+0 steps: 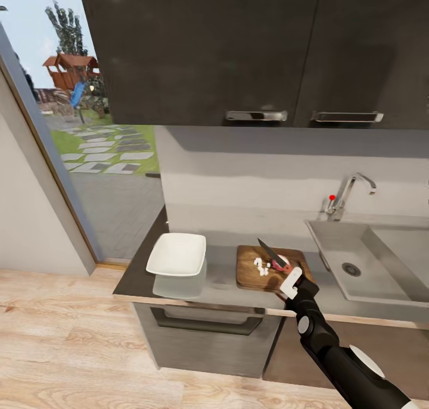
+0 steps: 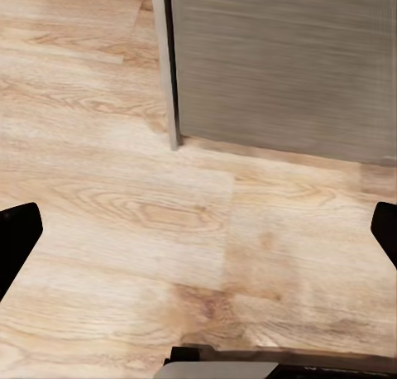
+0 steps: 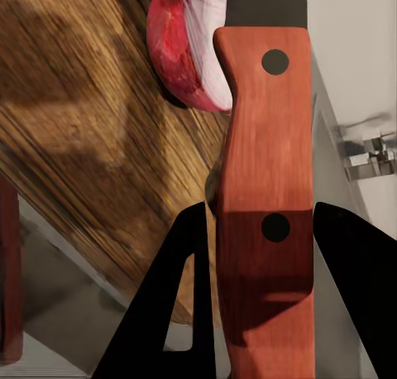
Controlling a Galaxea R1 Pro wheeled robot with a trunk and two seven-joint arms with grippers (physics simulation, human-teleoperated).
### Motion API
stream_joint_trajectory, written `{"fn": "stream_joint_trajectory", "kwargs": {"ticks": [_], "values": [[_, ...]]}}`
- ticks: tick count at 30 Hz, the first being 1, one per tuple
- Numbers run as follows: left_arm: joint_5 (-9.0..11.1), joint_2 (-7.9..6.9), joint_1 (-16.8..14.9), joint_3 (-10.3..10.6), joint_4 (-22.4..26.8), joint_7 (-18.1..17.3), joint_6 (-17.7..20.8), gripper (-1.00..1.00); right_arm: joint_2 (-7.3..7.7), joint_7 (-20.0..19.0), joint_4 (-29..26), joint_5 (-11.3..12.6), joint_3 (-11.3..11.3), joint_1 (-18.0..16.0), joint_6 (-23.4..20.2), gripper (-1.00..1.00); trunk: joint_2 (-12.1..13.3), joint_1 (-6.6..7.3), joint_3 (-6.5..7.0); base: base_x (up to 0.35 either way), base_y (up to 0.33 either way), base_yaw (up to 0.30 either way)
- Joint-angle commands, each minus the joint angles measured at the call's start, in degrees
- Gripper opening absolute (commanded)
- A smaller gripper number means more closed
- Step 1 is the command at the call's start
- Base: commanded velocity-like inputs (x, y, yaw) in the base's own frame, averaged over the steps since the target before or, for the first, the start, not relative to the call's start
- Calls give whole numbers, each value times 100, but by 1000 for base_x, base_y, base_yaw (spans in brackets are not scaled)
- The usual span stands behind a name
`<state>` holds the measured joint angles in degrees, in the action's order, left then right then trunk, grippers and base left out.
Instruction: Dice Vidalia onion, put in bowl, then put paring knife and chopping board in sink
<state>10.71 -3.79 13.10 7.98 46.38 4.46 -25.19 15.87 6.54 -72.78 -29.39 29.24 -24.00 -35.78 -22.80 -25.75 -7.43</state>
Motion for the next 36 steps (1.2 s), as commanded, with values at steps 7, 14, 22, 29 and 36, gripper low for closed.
{"fn": "stream_joint_trajectory", "kwargs": {"ticks": [7,14,22,29,36], "values": [[36,-8,0,39,11,47,-12,100,8,20,-52,-14,8,-8,-32,-100,-12,-4,-11,0,-210,0],[36,-8,0,39,12,47,-12,100,4,14,-110,-12,-6,-8,-18,-100,-12,-4,-11,0,-20,0],[36,-8,0,39,12,47,-12,100,-25,22,-43,1,10,-8,-48,-100,-12,-4,-11,0,0,0],[36,-8,0,40,12,47,-12,100,-68,23,-2,9,11,-8,-103,-100,-12,-4,-57,0,0,0],[36,-8,0,37,12,47,-12,100,-76,23,9,12,11,-8,-126,-100,-12,-4,-122,0,0,0]]}}
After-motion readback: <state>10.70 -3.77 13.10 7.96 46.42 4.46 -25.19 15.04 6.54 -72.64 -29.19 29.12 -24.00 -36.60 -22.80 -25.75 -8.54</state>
